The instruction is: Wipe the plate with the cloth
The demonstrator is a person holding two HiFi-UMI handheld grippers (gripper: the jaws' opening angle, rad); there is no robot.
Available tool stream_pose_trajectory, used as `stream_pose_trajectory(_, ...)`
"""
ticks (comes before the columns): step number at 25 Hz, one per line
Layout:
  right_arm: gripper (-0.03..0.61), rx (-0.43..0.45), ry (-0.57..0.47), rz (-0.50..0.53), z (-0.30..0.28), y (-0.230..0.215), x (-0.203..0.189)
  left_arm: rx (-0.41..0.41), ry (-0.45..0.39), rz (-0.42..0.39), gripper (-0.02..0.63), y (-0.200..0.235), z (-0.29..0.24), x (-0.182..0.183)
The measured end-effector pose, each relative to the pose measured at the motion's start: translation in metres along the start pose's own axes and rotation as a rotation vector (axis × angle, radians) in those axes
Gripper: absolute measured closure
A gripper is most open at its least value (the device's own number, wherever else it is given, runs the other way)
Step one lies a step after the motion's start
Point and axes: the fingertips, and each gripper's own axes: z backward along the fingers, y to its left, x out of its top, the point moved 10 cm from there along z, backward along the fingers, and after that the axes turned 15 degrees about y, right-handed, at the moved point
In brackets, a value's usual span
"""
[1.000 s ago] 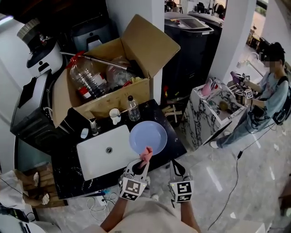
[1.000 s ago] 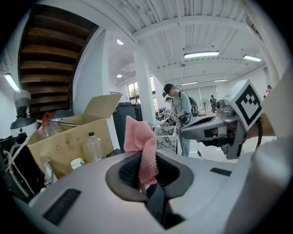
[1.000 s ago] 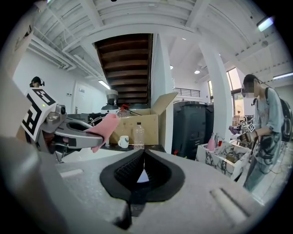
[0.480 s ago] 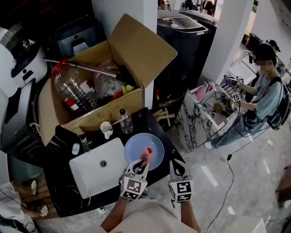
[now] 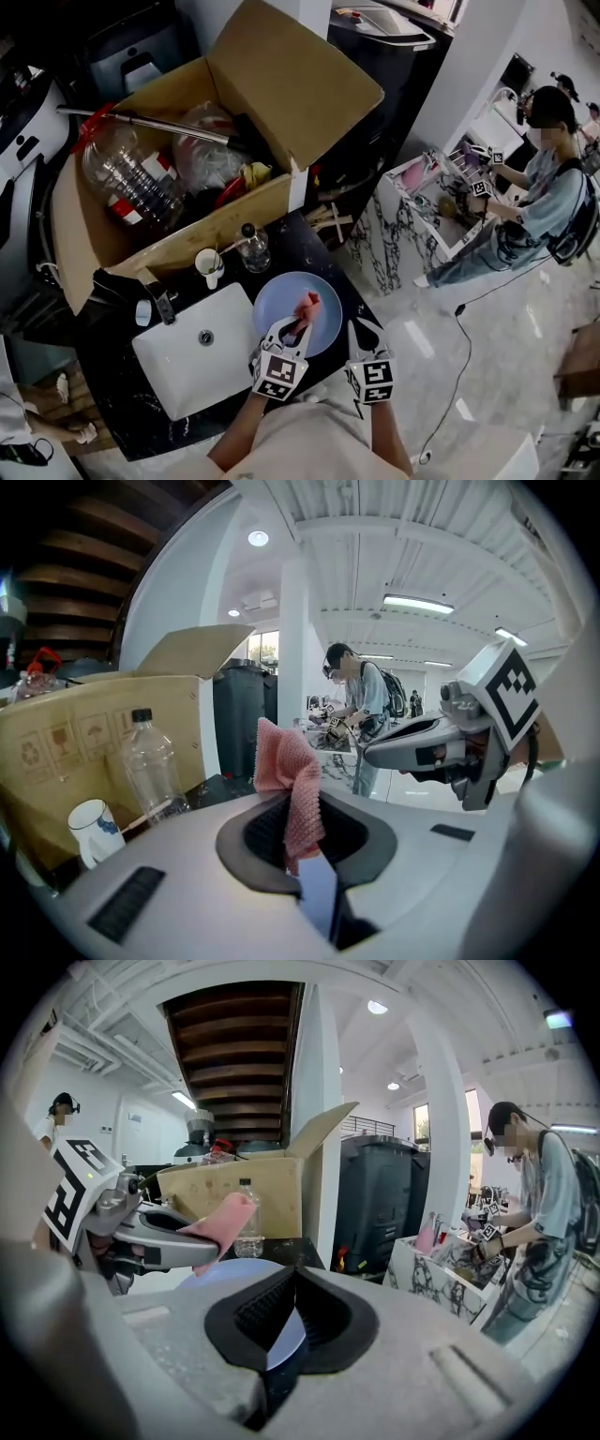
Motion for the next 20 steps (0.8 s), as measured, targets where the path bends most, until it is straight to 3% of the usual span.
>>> stream_pose_trajectory(9, 0.572, 0.014, 0.074, -0.02, -0.025, -0.01, -0.008, -0.032, 0.07, 0.043, 0.58, 0.01, -0.029, -0.002)
stream_pose_trajectory(20, 0.572, 0.156, 0.133, 0.047, -0.072, -0.047, -0.012, 0.075, 0.174, 0.124, 0.58, 0.005, -0.068, -0.008)
